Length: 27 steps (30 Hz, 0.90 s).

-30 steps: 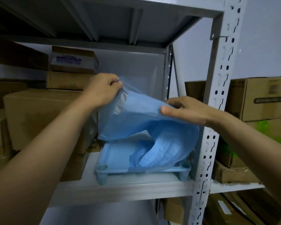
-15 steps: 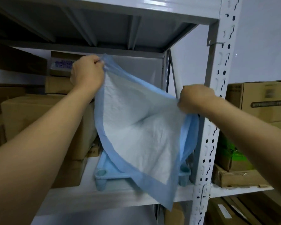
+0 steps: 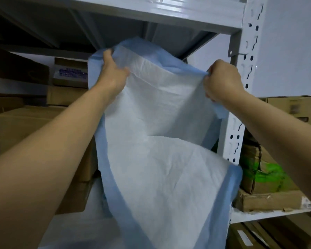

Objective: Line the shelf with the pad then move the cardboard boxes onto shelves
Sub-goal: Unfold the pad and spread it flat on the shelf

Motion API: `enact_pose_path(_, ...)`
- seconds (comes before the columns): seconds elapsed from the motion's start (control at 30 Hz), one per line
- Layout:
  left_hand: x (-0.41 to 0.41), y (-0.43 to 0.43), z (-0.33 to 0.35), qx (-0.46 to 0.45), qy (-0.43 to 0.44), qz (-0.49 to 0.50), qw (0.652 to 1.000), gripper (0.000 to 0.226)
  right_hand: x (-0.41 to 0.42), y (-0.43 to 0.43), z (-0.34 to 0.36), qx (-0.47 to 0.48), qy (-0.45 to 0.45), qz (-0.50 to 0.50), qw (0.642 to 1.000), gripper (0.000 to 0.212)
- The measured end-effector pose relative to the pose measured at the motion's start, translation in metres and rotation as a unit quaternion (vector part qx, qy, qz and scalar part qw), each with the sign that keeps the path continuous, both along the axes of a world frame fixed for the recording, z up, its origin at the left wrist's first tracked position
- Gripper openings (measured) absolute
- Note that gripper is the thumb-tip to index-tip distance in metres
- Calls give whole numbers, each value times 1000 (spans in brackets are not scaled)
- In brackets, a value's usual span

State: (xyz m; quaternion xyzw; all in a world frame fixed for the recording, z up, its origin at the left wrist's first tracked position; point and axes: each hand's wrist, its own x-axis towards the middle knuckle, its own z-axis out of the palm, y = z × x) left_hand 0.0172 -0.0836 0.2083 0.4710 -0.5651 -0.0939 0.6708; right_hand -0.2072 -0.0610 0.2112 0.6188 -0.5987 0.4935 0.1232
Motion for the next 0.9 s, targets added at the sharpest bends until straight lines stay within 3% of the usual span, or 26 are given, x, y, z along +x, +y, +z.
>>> enact_pose_path(0.07, -1, -2, -1, -6, -67, 10, 998, 71, 11, -8, 0, -22, -219, 154, 963, 31)
enact_pose_path(0.1, -2, -5, 0, -8, -89, 6, 996, 74, 17, -13, -2, -38, -254, 180, 949, 24)
enact_pose_path(0.2, -5, -16, -1, 2, -154, 13, 988, 87, 28, -29, -8, -61, -145, 144, 977, 15)
enact_pose_path(0.4, -1, -47, -6, 65, -298, 73, 950, 119, 33, -76, -26, 20, 61, 121, 991, 17)
enact_pose_path(0.63, 7, -121, -6, 46, -307, 175, 934, 118, 43, -132, -18, -11, 204, 37, 978, 43)
enact_pose_path(0.77, 6, -169, -40, 108, -299, 157, 935, 110, 58, -183, -48, 106, 219, 95, 965, 40)
enact_pose_path(0.9, 8, -217, -84, 185, -301, 138, 925, 104, 67, -231, -88, 204, 186, 81, 958, 33)
